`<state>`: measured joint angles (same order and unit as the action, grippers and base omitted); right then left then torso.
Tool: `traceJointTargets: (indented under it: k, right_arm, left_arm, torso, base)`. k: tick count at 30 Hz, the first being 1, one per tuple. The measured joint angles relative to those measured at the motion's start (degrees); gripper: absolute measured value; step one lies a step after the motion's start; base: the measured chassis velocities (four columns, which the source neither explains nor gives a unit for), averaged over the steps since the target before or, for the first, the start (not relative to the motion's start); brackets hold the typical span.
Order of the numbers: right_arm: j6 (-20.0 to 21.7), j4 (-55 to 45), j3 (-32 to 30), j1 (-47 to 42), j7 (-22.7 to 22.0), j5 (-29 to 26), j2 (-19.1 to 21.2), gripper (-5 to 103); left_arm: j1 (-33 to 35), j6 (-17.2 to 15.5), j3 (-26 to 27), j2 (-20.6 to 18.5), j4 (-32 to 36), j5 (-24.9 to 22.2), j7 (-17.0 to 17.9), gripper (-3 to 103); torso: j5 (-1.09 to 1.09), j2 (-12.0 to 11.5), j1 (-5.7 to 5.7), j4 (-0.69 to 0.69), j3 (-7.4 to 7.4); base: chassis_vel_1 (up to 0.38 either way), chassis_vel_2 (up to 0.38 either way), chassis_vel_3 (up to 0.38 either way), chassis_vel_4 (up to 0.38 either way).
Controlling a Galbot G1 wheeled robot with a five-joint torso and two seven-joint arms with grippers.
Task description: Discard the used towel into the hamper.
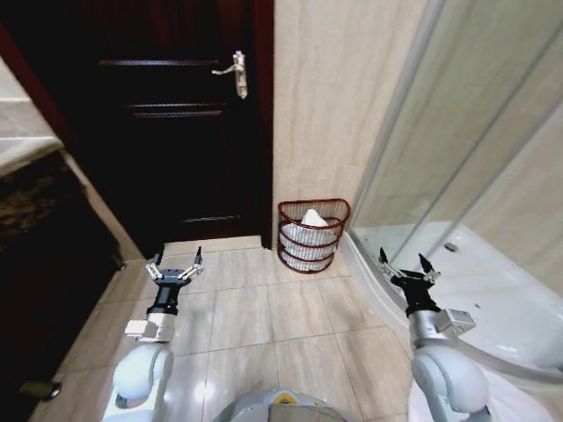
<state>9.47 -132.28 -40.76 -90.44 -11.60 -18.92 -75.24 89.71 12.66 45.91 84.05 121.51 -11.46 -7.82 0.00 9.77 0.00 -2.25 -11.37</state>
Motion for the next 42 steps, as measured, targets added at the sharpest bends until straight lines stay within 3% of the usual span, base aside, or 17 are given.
traceJointTargets:
  k: [12,23,34,42]
  right_arm:
    - [-0.2,3.2,-2.4,-0.3,0.2,-1.9,-0.4,100]
    - [-4.1,4.1,-2.4,-5.5,1.1,0.7,-3.9,100]
    - [-7.7,5.1,-4.8,-8.2,1.0,2.6,-8.0,100]
    - [-7.7,5.4,-5.4,-10.5,0.7,2.2,-10.2,100]
  left_arm:
    - [-0.6,-0.1,0.5,-0.5,-0.6,-0.7,-0.8,100]
    - [-1.3,0.2,0.0,-0.6,-3.0,-0.2,-2.3,100]
    - [-3.6,0.2,-0.4,-2.5,-5.6,-1.5,-5.8,100]
    - [-4.2,0.4,-1.0,-2.3,-7.2,-2.1,-6.1,100]
  torso:
    - [0.00,0.0,0.00,-0.01,0.00]
    - [0.00,0.0,0.00,-0.01,0.00]
    - [-0.01,0.0,0.00,0.00,0.00]
    - [-0.01,0.0,0.00,-0.01,0.00]
  base:
    - [-0.125,-0.127,-0.128,-0.127]
    - [-0.123,-0.131,-0.118,-0.124]
    - [-0.125,-0.123,-0.126,-0.121]
    - [-0.117,-0.128,-0.119,-0.122]
